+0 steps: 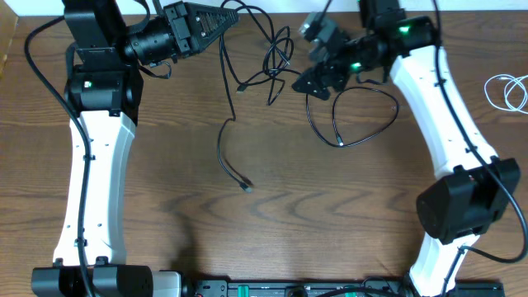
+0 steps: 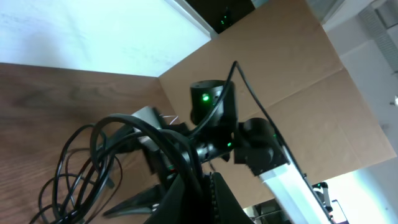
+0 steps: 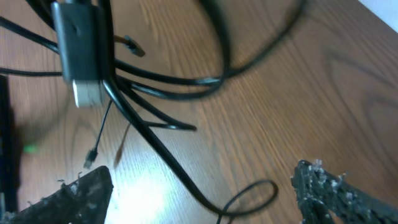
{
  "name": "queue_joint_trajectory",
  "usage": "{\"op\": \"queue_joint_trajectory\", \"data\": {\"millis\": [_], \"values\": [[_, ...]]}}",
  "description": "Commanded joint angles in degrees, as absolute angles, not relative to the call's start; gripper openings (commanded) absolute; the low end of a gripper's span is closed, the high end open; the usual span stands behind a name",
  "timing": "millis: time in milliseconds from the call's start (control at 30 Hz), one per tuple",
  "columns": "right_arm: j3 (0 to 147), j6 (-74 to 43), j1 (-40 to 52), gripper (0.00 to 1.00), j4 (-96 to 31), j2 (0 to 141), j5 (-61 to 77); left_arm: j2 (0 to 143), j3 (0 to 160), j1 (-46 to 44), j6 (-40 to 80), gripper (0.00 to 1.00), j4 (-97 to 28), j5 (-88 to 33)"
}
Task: Untangle cables
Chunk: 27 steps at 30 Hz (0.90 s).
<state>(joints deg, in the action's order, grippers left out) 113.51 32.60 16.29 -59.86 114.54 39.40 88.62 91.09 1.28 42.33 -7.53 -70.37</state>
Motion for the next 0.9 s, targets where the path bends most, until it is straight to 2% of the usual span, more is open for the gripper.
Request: {"op": "queue_joint_trajectory", "data": {"millis": [0, 67, 133, 167, 200, 233, 400, 467, 667, 767, 867], "values": [[113.23, 33.12, 17.34, 0.75, -59.22, 118.06, 37.95, 88.07, 91.31, 1.15, 44.31, 0.08, -7.16, -70.94], [113.23, 31.79, 17.41, 0.58, -58.24, 119.39, 37.01, 88.07, 91.31, 1.15, 44.73, 0.08, -7.18, -70.91], [113.23, 28.73, 17.23, 0.33, -56.27, 120.46, 35.51, 88.07, 91.31, 1.15, 44.73, 0.08, -7.18, -70.91], [113.23, 26.96, 17.04, 0.24, -55.24, 120.95, 34.83, 88.07, 91.31, 1.15, 44.71, 0.08, -7.18, -70.89], [113.23, 24.99, 16.71, 0.1, -54.15, 121.08, 34.15, 88.07, 91.31, 1.15, 44.71, 0.07, -7.18, -70.85], [113.23, 23.38, 16.36, 0.01, -53.34, 121.1, 33.69, 88.07, 91.31, 1.15, 44.71, 0.07, -7.18, -70.5], [113.27, 16.38, 13.28, 0.01, -52.07, 119.26, 32.88, 88.07, 91.29, 1.21, 43.22, 0.07, -10.11, -63.24], [113.27, 15.18, 11.81, 0.01, -53.3, 117.91, 32.88, 88.07, 91.29, 1.19, 40.47, 0.08, -14.57, -55.92], [113.27, 11.29, 6.37, 0.01, -58.43, 113.89, 30.11, 88.42, 90.89, 1.15, 33.34, 0.07, -34.68, -23.88], [113.27, 8.51, 2.98, 0.01, -59.83, 112.81, 29.85, 89.27, 90.24, 1.15, 29.52, 0.08, -41.43, -17.21], [113.27, -0.08, -0.58, 0.01, -59.53, 112.71, 26.0, 90.5, 89.84, 1.15, 25.87, 0.08, -46.44, -13.41]]}}
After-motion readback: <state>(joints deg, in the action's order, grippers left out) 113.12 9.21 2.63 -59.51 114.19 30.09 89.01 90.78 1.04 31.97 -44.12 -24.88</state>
